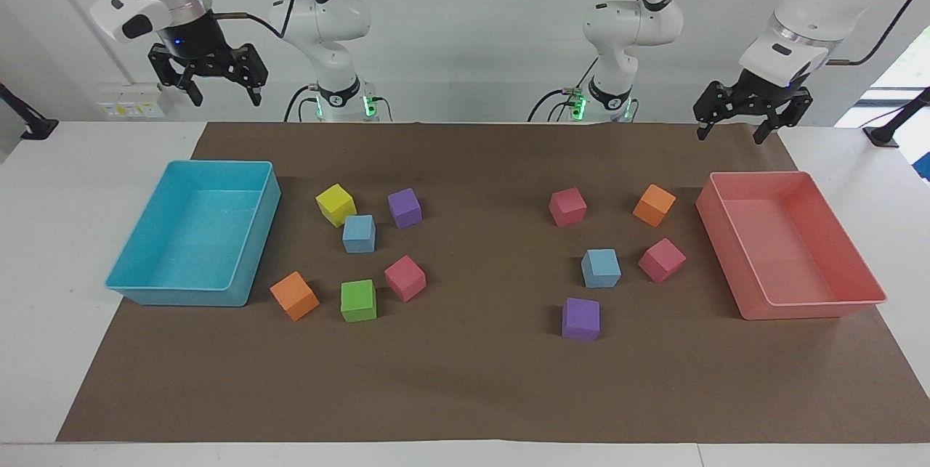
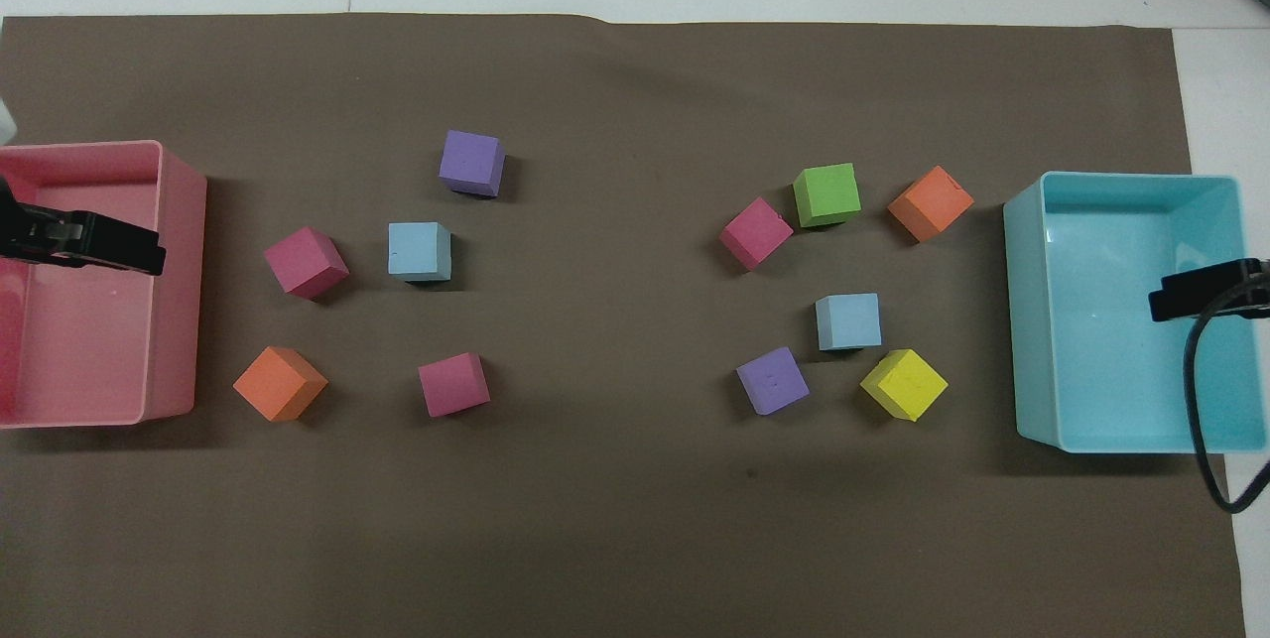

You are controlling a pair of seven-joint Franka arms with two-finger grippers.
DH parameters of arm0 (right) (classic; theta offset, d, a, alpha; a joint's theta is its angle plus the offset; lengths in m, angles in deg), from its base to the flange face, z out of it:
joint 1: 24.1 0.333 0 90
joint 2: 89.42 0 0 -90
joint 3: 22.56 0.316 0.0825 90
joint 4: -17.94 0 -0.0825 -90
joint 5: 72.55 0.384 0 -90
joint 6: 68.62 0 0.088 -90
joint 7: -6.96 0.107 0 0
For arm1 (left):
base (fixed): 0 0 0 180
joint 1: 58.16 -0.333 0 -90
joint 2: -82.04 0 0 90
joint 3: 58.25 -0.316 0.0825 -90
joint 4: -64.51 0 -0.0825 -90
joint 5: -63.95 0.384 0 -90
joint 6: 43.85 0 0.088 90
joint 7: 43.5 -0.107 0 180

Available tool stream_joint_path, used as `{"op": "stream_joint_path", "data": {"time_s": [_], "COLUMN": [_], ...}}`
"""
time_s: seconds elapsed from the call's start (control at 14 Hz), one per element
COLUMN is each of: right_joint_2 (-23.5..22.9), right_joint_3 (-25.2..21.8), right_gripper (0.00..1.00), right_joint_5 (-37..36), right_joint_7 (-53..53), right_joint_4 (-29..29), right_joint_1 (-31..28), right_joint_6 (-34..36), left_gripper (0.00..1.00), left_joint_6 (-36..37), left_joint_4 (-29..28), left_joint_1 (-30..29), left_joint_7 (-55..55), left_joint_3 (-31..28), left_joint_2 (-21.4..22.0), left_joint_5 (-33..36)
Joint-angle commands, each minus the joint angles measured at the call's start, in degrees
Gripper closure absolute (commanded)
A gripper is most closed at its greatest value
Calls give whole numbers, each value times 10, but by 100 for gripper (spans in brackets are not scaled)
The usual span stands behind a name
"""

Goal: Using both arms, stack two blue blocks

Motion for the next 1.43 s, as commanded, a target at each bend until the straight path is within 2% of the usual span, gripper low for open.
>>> {"op": "stream_joint_path", "data": {"time_s": [0.0, 1.0, 1.21, 1.36], "right_joint_2": [7, 8, 13, 15], "right_joint_3": [1, 4, 6, 6], "right_gripper": [0, 0, 0, 0], "right_joint_5": [-12, -6, -6, -6], "right_joint_7": [-17, -19, -16, -17], "right_joint_4": [-4, -5, -27, -63], "right_joint_1": [-4, -3, 1, 3], "right_joint_6": [-6, -11, -16, -45], "left_gripper": [0, 0, 0, 0], "left_joint_6": [5, 6, 3, -2], "left_joint_4": [-4, -2, -1, -1], "left_joint_1": [-7, -6, -2, 0], "left_joint_7": [-4, -5, -2, -1], "left_joint_3": [1, 1, -1, 2], "left_joint_2": [8, 7, 7, 7], "left_joint_5": [-7, -7, -7, -8]}}
